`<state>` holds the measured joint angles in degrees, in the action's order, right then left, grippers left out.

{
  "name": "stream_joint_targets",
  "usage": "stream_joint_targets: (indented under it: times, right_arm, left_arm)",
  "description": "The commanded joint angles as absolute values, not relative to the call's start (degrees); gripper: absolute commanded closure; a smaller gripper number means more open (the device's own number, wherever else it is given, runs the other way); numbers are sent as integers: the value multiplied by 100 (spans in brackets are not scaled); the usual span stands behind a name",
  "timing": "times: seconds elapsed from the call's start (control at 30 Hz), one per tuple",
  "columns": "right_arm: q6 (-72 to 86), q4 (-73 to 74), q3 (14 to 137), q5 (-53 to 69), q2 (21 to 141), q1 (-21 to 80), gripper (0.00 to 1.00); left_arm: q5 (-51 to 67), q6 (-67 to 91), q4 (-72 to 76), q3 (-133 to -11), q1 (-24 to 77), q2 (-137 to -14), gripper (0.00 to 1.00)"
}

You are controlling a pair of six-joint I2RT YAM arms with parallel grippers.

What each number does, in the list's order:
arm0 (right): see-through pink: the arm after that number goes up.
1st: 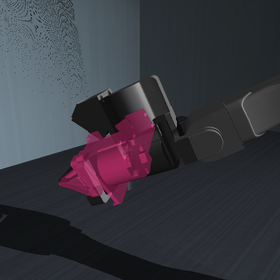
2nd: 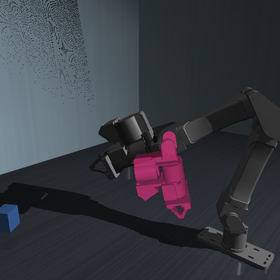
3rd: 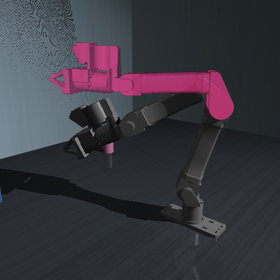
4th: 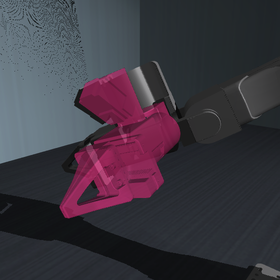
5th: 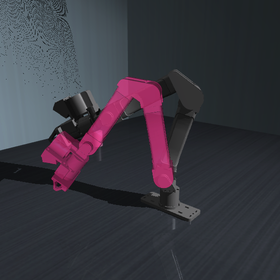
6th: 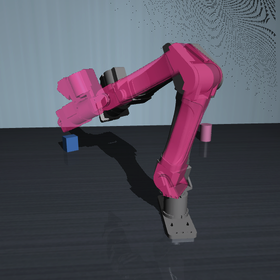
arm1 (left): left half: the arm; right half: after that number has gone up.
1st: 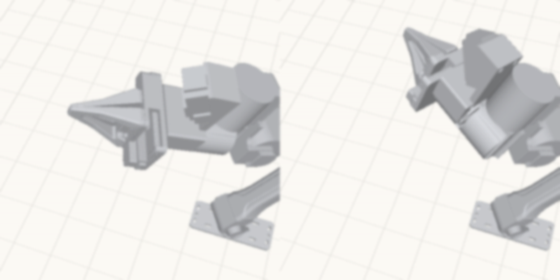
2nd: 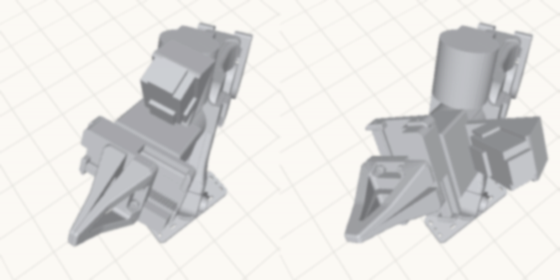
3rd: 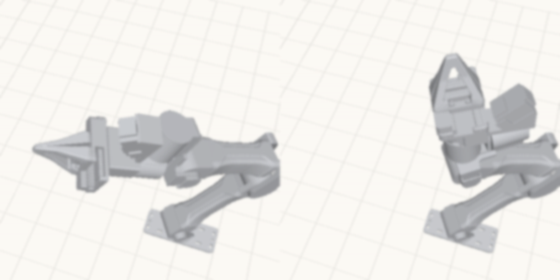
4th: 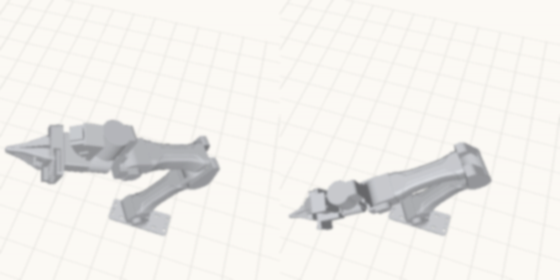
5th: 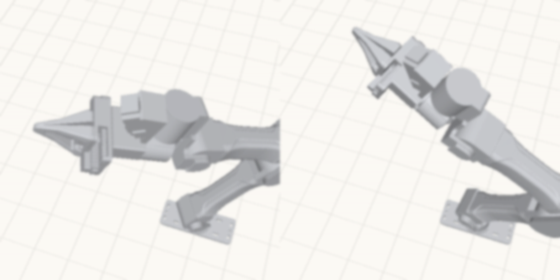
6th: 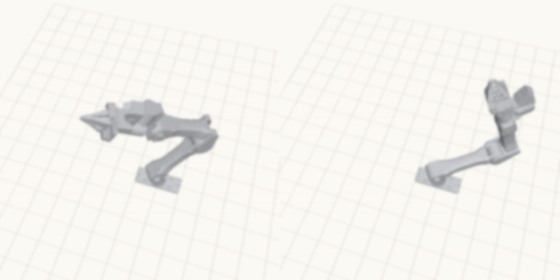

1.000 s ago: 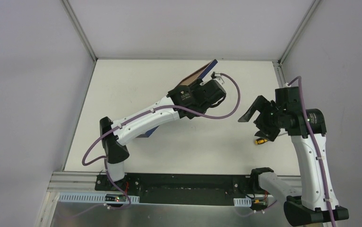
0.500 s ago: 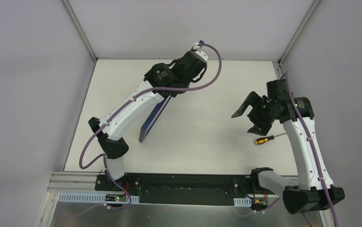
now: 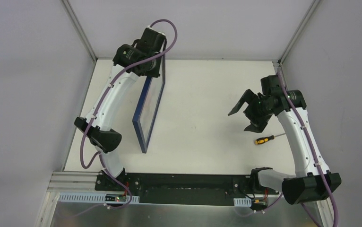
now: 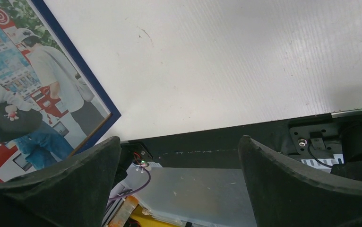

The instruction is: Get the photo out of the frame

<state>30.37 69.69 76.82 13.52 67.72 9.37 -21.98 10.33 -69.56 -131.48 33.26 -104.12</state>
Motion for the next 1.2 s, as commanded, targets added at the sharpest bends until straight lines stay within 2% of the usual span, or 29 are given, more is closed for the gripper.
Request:
stream_joint_targets:
  times: [0.0,0.57,0.9,1.17]
  right_arm:
    - [3102,7076,7962,1342,6987,1102,1]
    - [3089,7291,8490,1198,7985,1805,1]
    - [3089,7296,8525,1187,8186,1924,1]
    - [3146,7158,8492,1215,8288,2029,1]
  left_arm:
    - [-1714,1306,-6750,-12720,2829,-9983,100]
    - [779,1458,-4471,-9501,-29,-9138,100]
    - [1433,1696,-3414,-7777,-1378,-9043,100]
    - [961,2961,-1791,-5387,-1477,-8030,100]
